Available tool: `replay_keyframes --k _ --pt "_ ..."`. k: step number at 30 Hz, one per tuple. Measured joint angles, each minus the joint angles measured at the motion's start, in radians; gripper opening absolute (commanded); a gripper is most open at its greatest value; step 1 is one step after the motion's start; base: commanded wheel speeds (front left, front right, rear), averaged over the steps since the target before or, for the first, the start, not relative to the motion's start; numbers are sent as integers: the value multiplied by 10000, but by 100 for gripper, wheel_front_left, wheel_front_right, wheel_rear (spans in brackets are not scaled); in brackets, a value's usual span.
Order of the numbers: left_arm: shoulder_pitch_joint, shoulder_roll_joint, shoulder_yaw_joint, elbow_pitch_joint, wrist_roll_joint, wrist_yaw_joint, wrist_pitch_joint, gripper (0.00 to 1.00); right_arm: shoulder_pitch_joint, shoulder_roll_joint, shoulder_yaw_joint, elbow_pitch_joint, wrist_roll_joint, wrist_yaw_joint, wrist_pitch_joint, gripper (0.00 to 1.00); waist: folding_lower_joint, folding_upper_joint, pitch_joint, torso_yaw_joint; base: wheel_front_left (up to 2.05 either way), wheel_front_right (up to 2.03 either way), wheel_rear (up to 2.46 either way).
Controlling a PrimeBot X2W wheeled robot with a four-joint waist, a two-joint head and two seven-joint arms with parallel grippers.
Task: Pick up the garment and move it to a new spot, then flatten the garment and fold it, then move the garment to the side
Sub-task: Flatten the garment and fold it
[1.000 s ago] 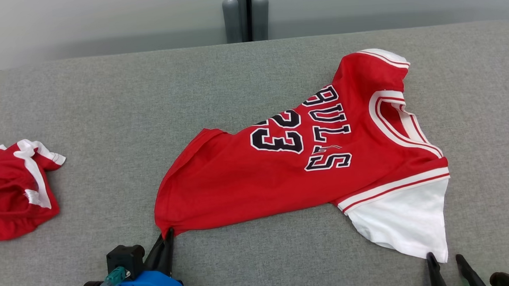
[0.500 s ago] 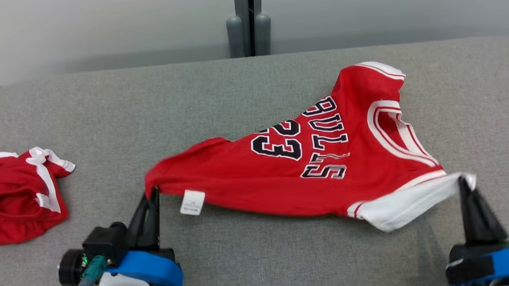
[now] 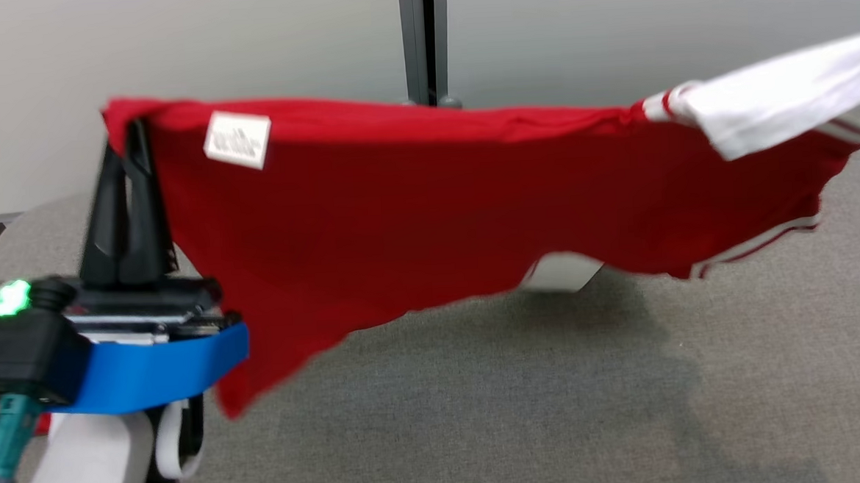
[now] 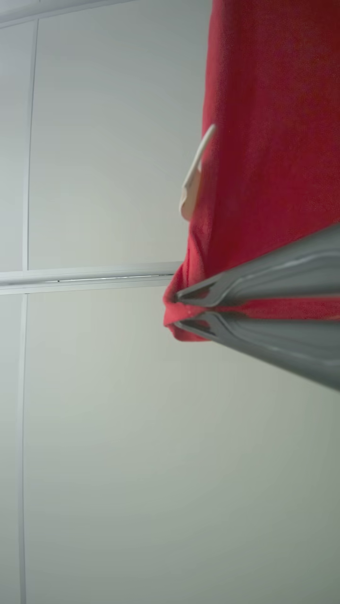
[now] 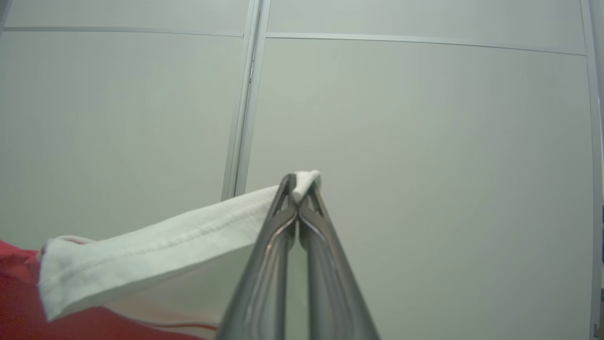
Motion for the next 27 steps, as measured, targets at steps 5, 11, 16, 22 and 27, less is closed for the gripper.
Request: replay_keyframes --k 5,11,16,22,27 --pt "-872 159 387 -897 -21 148 385 0 -1478 -591 23 -84 328 0 401 0 -1 -1 -311 -86 0 0 0" --pt "-1829 349 633 -1095 -209 109 825 0 -2913 -1183 274 516 796 0 826 0 0 -1 -103 -160 0 0 0" --pt "-2713 232 560 -165 -606 -253 980 0 -3981 -1534 796 1764 1175 0 874 0 1 -1 370 -177 0 0 0" --pt "-4583 -245 405 2650 -1104 -918 577 0 -5861 -1670 1569 3687 1423 0 579 0 3 0 1075 -122 0 0 0" --pt "-6454 -616 198 5147 -1304 -1672 134 0 -7819 -1618 2169 5428 1523 0 -6 0 3 1 1607 -96 0 0 0"
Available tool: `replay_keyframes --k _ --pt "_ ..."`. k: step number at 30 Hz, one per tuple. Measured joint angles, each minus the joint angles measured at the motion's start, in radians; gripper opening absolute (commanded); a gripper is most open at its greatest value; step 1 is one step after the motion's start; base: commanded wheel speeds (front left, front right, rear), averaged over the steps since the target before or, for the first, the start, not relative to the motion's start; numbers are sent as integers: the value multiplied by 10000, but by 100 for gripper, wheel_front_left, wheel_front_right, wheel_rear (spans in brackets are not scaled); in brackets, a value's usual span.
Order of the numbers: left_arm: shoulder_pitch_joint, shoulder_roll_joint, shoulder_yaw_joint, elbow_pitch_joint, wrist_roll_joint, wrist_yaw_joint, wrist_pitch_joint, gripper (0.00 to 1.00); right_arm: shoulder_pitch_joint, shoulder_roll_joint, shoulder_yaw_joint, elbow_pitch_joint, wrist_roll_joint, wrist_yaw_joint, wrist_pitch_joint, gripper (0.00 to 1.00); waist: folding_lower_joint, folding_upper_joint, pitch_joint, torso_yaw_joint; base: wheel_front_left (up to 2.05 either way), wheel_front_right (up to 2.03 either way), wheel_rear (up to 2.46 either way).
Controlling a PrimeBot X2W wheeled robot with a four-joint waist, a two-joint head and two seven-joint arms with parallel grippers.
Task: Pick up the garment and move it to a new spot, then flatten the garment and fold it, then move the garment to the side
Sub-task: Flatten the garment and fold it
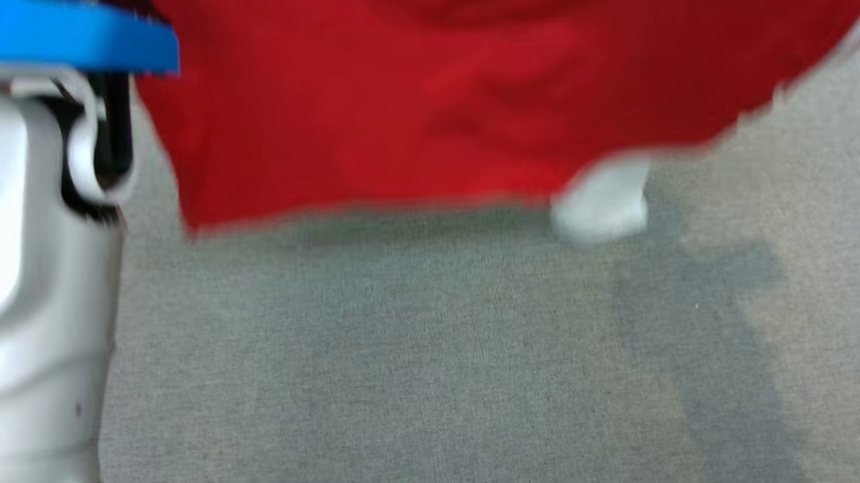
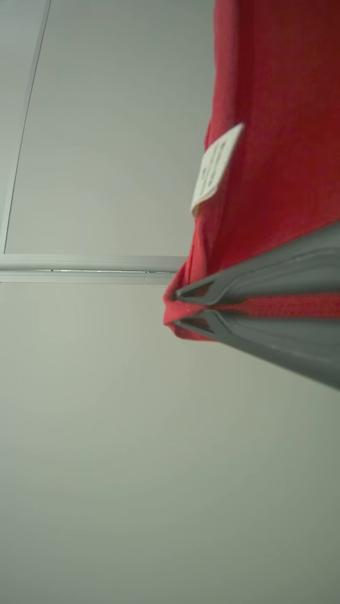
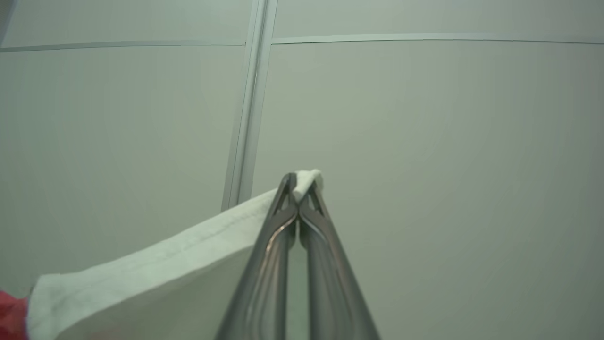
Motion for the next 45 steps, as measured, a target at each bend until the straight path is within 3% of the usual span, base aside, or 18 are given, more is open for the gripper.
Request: replay_keyframes --k 5,6,9,15,21,24,29,36,37,39,45 --pt "-1291 -155 107 2813 -153 -270 -293 0 -1052 462 782 2102 263 0 -383 0 0 0 393 -148 0 0 0" --pt "-1291 -155 107 2813 -153 -270 -293 0 -1052 462 782 2102 263 0 -383 0 0 0 393 -148 0 0 0" --pt "-1442 -433 61 5055 -198 -485 -472 0 -1045 1055 1613 3916 414 -2 -696 0 0 0 667 -292 0 0 0" --pt "-662 -963 261 7829 -652 -663 -606 0 89 2102 2778 6180 932 -2 -1156 0 0 1 970 -513 0 0 0" --pt "306 -1281 487 9125 -965 -846 -665 0 1425 2581 3402 7260 1858 0 -1532 0 -1 1 1040 -546 0 0 0" --pt "917 -1388 713 9173 -1154 -1018 -677 0 2255 2598 3450 7168 2364 -2 -1624 0 -2 1 926 -538 0 0 0" --pt "2062 -1281 1089 8330 -1129 -1103 -685 0 3719 2362 3214 6009 2493 -2 -1643 0 -3 0 628 -542 0 0 0" --pt "4475 -1267 1546 6659 -619 -1103 -686 0 6955 2232 1977 3292 2104 -2 -1645 0 -5 0 -216 -455 0 0 0" --pt "5182 -1302 1574 6387 -527 -1066 -685 0 7978 2278 1689 2535 1881 0 -1643 0 -5 -2 -468 -447 0 0 0" --pt "5475 -1331 1569 6205 -500 -1055 -685 0 8470 2303 1505 2197 1785 0 -1643 0 -6 -3 -581 -445 0 0 0" --pt "7157 -1304 1559 4629 -456 -673 -497 0 10885 2554 681 203 1154 0 -1593 0 -5 -3 -1135 -496 0 0 0"
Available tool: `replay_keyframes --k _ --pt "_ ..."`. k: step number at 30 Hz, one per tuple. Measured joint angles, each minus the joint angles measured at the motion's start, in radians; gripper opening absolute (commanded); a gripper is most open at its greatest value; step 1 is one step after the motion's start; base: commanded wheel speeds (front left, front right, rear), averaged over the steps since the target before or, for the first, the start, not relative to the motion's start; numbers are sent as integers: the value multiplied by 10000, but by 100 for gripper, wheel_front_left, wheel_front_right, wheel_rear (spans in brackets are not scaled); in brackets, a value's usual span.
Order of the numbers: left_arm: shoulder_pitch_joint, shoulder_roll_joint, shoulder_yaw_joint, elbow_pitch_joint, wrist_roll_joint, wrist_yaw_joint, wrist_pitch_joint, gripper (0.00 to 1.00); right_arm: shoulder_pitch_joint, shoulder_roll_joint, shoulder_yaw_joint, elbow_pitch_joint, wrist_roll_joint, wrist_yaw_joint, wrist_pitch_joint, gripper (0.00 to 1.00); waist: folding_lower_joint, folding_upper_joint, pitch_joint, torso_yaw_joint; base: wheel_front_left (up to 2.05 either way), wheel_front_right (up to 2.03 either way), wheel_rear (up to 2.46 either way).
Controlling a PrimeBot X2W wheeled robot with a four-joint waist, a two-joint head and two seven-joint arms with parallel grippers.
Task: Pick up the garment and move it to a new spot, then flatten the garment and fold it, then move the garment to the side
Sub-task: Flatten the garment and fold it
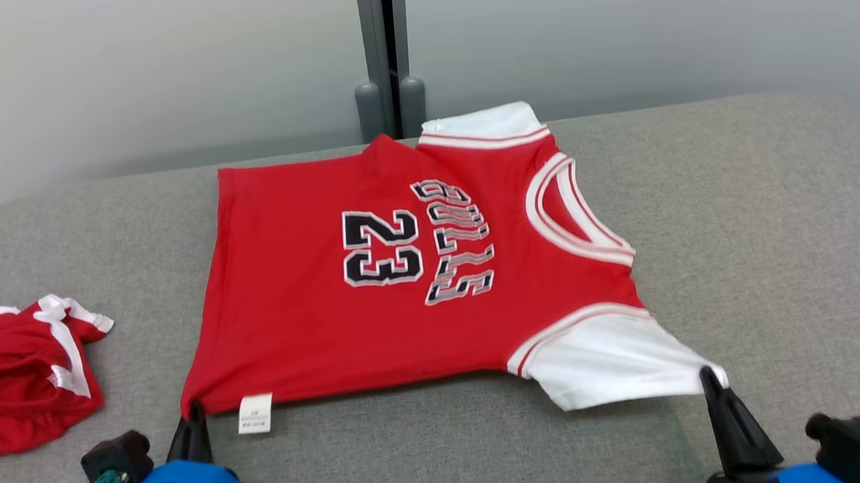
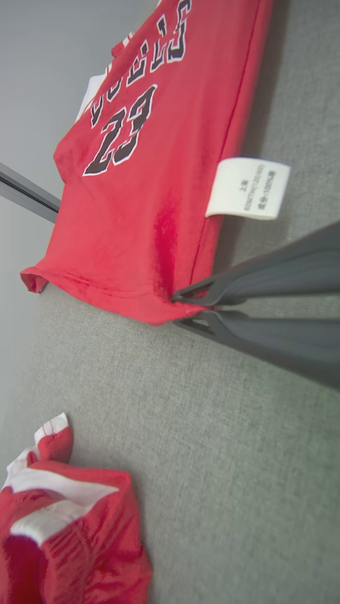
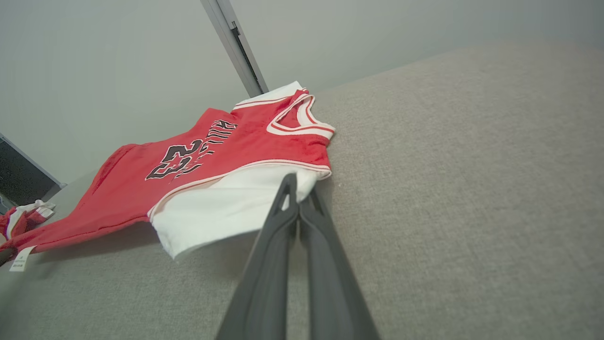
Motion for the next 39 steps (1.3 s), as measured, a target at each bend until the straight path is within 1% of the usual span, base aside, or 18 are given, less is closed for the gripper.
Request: replay_keyframes --k 3,6,10,11,12,16,20,24,26,33,39 --pt "951 174 15 -1248 6 364 456 0 1011 217 -376 -1026 -284 0 477 0 0 0 -196 -16 0 0 0" --pt "1954 307 46 -2842 10 821 1101 0 1858 422 -775 -2056 -550 0 1158 0 1 0 -313 -40 0 0 0" --pt "3208 410 -6 -5308 94 1605 2190 0 2625 642 -1195 -3262 -825 0 1987 0 0 -1 -370 -28 0 0 0" --pt "3712 437 -98 -6387 182 1927 2721 0 2790 715 -1323 -3691 -869 0 2309 0 1 -1 -344 -21 0 0 0" --pt "3712 437 -98 -6387 182 1927 2721 0 2790 715 -1323 -3691 -869 0 2309 0 1 -1 -344 -21 0 0 0" --pt "4165 640 -192 -7764 173 2203 3741 0 2809 782 -1524 -4080 -955 -2 2642 0 1 -1 -199 24 0 0 0" --pt "4103 892 -257 -8055 67 2265 4625 0 2562 834 -1392 -3881 -922 -2 2817 0 2 0 93 57 0 0 0" --pt "3450 1024 -303 -7885 -165 2121 5162 0 1694 853 -1365 -3371 -865 -2 2824 0 4 2 521 98 0 0 0" --pt "3029 1062 -313 -7680 -401 1965 5440 0 1149 832 -1344 -3012 -811 -2 2803 0 5 2 746 142 0 0 0" --pt "1600 1220 -276 -6934 -857 1588 6038 0 -1018 221 -941 -1453 -556 -2 2648 0 6 4 1315 352 0 0 0" --pt "529 1363 -376 -6401 -1062 1329 6520 0 -2941 -180 -518 257 -261 -2 2539 0 4 4 1594 391 0 0 0"
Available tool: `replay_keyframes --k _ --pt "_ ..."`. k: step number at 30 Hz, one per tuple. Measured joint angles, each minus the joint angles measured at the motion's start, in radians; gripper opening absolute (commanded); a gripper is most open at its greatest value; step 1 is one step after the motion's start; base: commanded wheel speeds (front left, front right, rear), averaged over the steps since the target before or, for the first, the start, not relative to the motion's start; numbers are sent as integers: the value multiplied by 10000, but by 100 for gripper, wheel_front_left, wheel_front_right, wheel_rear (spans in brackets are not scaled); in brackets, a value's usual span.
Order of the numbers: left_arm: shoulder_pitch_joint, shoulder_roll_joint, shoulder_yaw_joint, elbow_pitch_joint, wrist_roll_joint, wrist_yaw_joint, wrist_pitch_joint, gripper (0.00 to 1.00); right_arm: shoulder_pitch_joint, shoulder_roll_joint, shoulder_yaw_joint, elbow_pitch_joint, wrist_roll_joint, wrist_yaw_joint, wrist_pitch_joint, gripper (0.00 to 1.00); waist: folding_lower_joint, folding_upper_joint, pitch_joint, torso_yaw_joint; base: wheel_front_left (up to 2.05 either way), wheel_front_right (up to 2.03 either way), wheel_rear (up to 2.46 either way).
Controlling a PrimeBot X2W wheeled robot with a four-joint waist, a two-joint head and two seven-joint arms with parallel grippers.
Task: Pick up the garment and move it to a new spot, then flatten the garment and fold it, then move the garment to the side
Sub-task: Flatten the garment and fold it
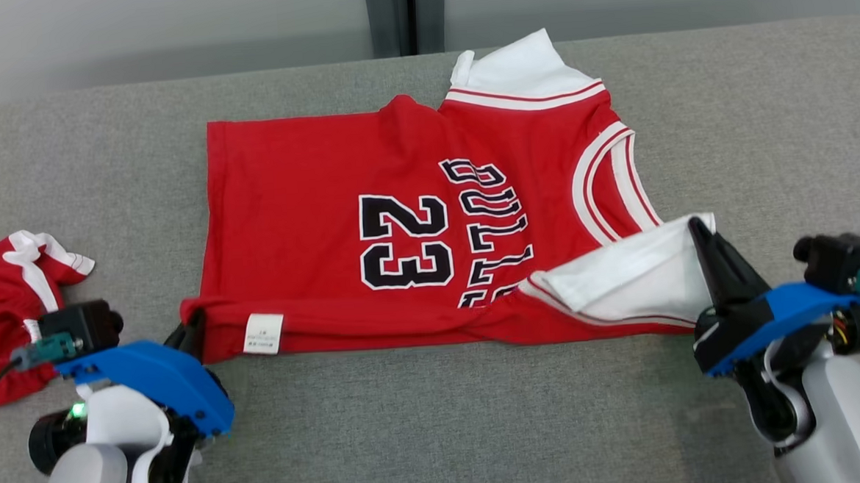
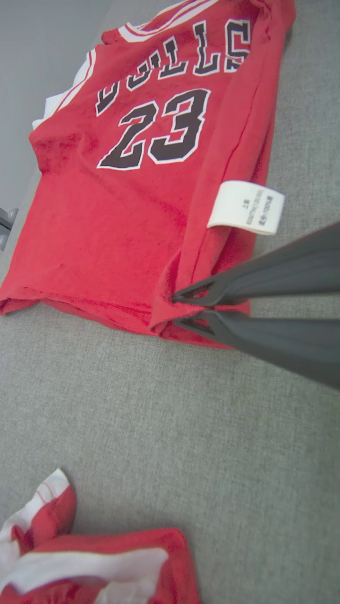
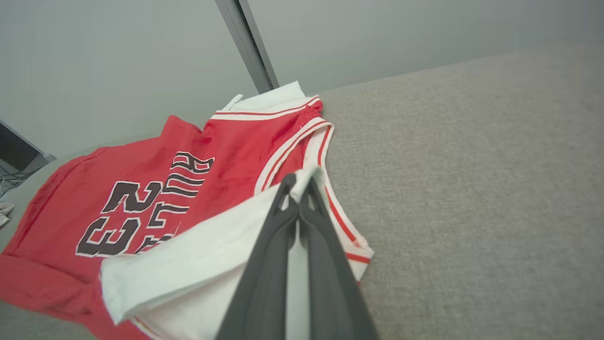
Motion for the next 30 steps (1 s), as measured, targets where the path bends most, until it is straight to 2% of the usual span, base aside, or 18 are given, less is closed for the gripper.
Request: replay_keyframes --k 4,5,6,7,8,12,16,19,24,30 --pt "-640 2 -63 453 -79 -150 81 0 -1064 -157 311 1141 282 0 -268 0 0 0 182 37 0 0 0" --pt "-763 -8 -82 560 -111 -215 88 5 -1282 -182 431 1377 337 0 -395 0 1 0 218 36 0 0 0" --pt "-875 -13 -102 696 -134 -267 88 29 -1460 -211 545 1570 360 0 -575 23 1 0 252 32 0 0 0" --pt "-968 -19 -117 790 -144 -314 40 85 -1633 -253 660 1778 418 0 -746 73 0 0 280 31 0 0 0" --pt "-1046 -46 -92 855 -159 -353 -88 100 -1767 -291 798 1923 424 0 -1009 100 0 0 310 29 0 0 0" --pt "-1174 -125 -169 1037 86 -539 -978 100 -2104 -470 1156 2454 192 0 -2165 100 0 0 364 19 0 0 0" --pt "-1175 -357 -121 1114 709 -525 -2997 100 -2127 -518 1114 2445 -422 0 -2560 100 0 1 331 13 0 0 0" --pt "-1022 -476 -213 1254 1246 -462 -4335 100 -1871 -487 673 1651 -1093 2 -2587 100 -1 0 196 25 0 0 0" --pt "-532 -537 -537 1396 2090 -249 -5887 100 -475 -184 77 290 -1877 2 -2591 100 -2 -1 -108 40 0 0 0" --pt "131 -383 -869 1429 2800 -84 -6460 100 928 63 -79 -780 -2278 2 -2592 100 -3 -2 -524 3 0 0 0"
